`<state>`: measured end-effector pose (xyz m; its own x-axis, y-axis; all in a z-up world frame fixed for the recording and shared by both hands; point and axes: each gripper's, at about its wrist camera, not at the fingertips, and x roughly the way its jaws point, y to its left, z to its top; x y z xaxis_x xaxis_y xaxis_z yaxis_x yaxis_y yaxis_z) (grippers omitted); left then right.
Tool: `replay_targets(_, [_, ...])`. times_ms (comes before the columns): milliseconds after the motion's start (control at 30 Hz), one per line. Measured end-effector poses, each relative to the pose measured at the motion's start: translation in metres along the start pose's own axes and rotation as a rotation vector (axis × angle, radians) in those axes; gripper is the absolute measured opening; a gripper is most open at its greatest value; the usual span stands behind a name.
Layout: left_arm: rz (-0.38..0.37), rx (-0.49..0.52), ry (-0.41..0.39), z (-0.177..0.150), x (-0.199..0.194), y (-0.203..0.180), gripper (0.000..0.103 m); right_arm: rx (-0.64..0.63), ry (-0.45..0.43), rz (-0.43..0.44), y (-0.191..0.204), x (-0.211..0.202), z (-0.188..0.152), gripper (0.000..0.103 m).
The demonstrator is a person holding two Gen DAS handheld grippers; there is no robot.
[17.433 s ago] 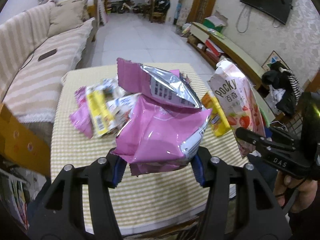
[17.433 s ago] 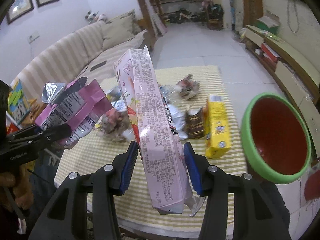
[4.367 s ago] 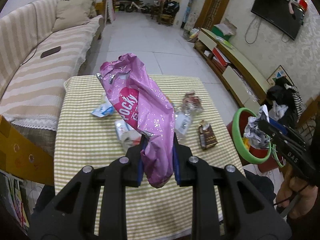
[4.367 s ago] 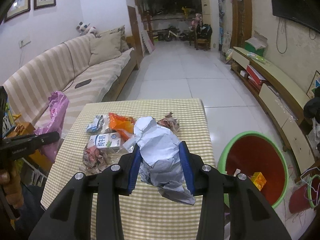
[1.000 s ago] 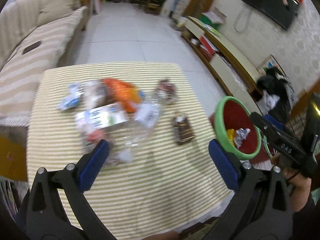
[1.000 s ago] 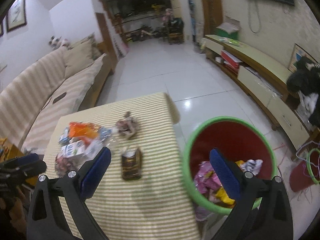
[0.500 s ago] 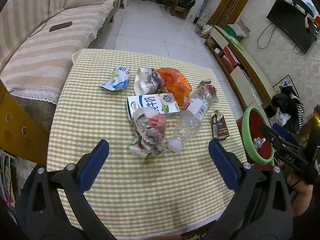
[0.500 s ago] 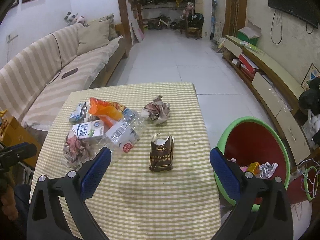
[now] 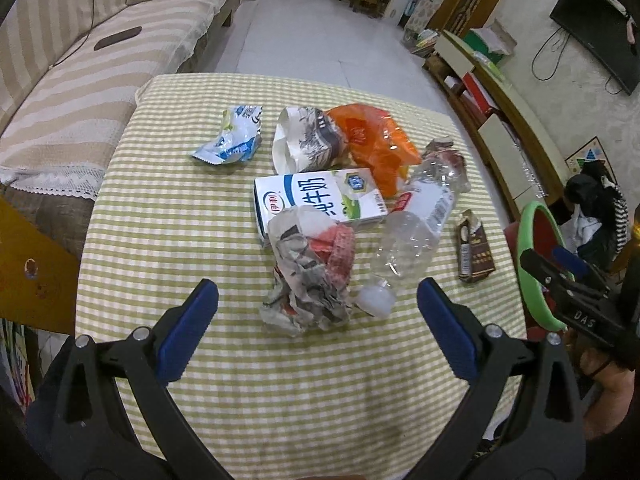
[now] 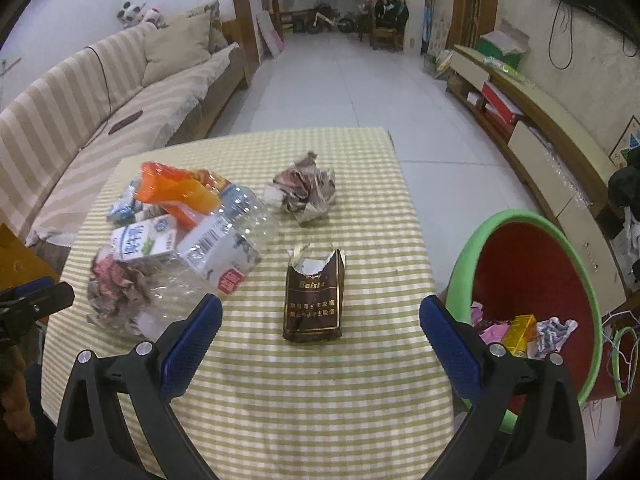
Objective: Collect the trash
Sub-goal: 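Grasp the crumpled paper wad with the left tool while the right tool grasps the brown Baisha box, then carry the paper wad in the left tool while the right tool carries the Baisha box over the bin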
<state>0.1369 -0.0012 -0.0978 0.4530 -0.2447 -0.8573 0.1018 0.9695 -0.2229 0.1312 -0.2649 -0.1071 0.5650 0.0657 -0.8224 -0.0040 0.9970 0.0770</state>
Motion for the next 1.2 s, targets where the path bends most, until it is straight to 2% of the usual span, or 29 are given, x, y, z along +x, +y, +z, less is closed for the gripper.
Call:
replay_targets(167, [0.026,-0.015,0.029,0.004,0.021,0.006,0.097,0.004,0.035,0.002,-0.001,0.025,0.003,0.095])
replay_targets(367, [0.038,-0.04,0.063,0.006,0.042,0.014,0.09,-0.012,0.081,0.003,0.002,0.049,0.003,0.095])
replay_targets(567, [0.008,-0.048,0.087,0.007,0.056,0.015,0.081,-0.011,0.112,0.003,0.0,0.066,0.001,0.091])
replay_targets(600, [0.002,-0.043,0.09,0.007,0.058,0.013,0.078,-0.011,0.116,0.006,-0.001,0.069,0.001,0.09])
replay_targets(633, [-0.004,-0.041,0.094,0.007,0.059,0.011,0.071,-0.014,0.12,0.009,0.0,0.071,0.001,0.089])
replay_targets(667, [-0.007,-0.041,0.1,0.008,0.062,0.011,0.066,-0.017,0.124,0.012,0.001,0.073,0.001,0.085])
replay_targets(700, [-0.016,-0.041,0.109,0.007,0.065,0.01,0.055,-0.02,0.13,0.018,0.001,0.075,0.001,0.081])
replay_targets(733, [-0.02,-0.039,0.114,0.006,0.066,0.007,0.05,-0.021,0.139,0.025,0.002,0.077,0.0,0.071])
replay_targets(767, [-0.017,-0.034,0.111,0.006,0.066,0.004,0.05,-0.021,0.145,0.032,0.002,0.078,0.0,0.06])
replay_targets(833, [-0.017,-0.03,0.103,0.006,0.065,0.003,0.045,-0.02,0.151,0.036,0.003,0.078,-0.001,0.046])
replay_targets(967, [-0.02,-0.026,0.101,0.008,0.063,0.003,0.041,-0.015,0.148,0.043,0.002,0.074,-0.002,0.044])
replay_targets(1200, [-0.016,-0.011,0.077,0.005,0.048,0.001,0.04,-0.011,0.103,0.046,0.002,0.046,0.003,0.044])
